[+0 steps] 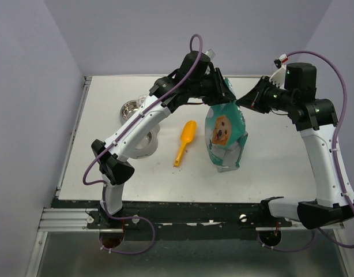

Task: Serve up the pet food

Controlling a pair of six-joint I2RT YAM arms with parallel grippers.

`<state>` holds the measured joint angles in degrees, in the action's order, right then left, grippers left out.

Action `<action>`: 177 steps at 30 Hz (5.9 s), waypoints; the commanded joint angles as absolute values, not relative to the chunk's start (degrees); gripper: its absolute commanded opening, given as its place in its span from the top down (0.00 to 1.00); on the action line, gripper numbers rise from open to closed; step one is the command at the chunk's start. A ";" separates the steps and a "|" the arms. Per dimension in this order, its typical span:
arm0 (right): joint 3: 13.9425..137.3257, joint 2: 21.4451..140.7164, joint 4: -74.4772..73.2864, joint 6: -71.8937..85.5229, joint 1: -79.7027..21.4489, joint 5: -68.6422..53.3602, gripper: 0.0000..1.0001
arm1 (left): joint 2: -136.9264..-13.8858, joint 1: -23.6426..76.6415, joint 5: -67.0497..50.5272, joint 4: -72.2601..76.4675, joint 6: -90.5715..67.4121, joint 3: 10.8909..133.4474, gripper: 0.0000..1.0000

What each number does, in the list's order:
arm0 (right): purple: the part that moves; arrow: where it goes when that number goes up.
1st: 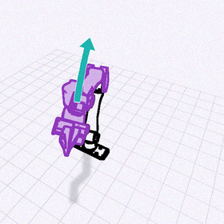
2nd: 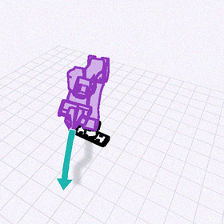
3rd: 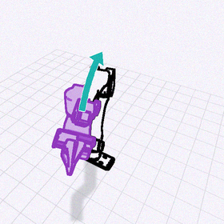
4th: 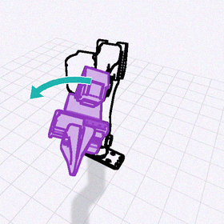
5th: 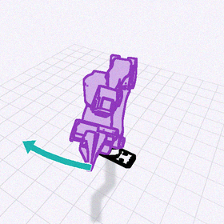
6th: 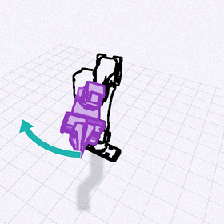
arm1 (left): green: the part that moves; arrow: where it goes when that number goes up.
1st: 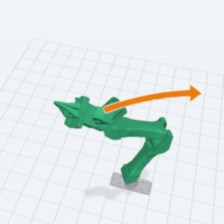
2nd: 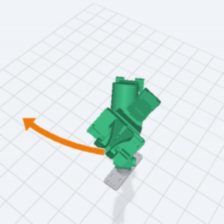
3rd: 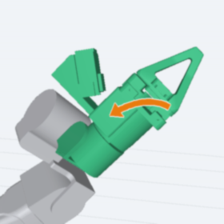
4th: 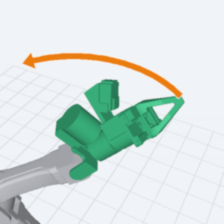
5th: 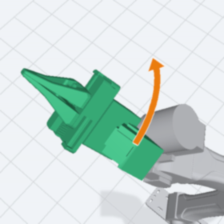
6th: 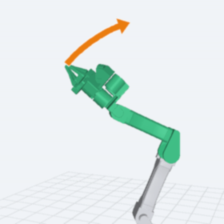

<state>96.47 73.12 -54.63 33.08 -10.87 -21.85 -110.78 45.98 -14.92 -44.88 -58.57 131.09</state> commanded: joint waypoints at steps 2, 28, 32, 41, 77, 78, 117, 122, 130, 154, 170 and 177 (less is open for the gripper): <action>96.24 72.69 -55.46 31.99 -10.55 -21.36 0.85 | -109.60 45.79 -16.08 -44.39 -58.62 131.40 0.60; 89.47 70.75 -48.16 31.82 -10.46 -32.96 1.00 | -107.32 46.23 -13.45 -45.88 -58.18 128.59 0.87; 89.74 70.84 -48.69 30.94 -10.55 -34.09 1.00 | -106.17 46.23 -13.88 -44.48 -58.45 126.39 0.92; 88.33 70.14 -47.99 31.28 -10.63 -36.82 0.83 | -108.28 46.23 -15.38 -44.21 -58.89 130.08 0.73; 88.77 70.66 -47.37 32.26 -10.63 -33.22 1.00 | -104.67 47.37 -9.67 -48.86 -54.93 125.33 0.84; 89.12 70.75 -47.37 32.17 -10.63 -33.05 1.00 | -104.85 47.37 -9.58 -49.39 -54.67 125.68 0.87; 92.35 69.78 -50.33 29.46 -12.83 -16.83 1.00 | -107.40 50.10 4.28 -60.18 -53.88 134.55 1.00; 96.15 69.96 -55.55 25.93 -13.45 -4.31 1.00 | -108.54 50.18 4.93 -62.41 -53.44 134.56 1.00; 96.14 72.59 -55.62 31.02 -13.45 -19.25 0.86 | -105.56 49.31 -4.02 -52.14 -53.08 129.65 1.00; 94.93 71.28 -55.99 30.76 -13.27 -26.54 0.79 | -108.01 49.04 -5.71 -50.36 -58.18 133.15 0.39; 89.82 69.87 -50.62 30.94 -13.27 -32.70 1.00 | -108.28 50.27 -4.66 -52.38 -57.48 131.57 0.64; 90.61 69.87 -52.38 29.36 -13.36 -30.06 1.00 | -106.96 50.27 -3.52 -52.47 -57.31 129.11 0.83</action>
<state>90.54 70.59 -50.81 31.09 -13.15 -29.74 -108.01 49.84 -4.29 -51.96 -57.91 130.43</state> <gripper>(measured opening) 0.007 0.231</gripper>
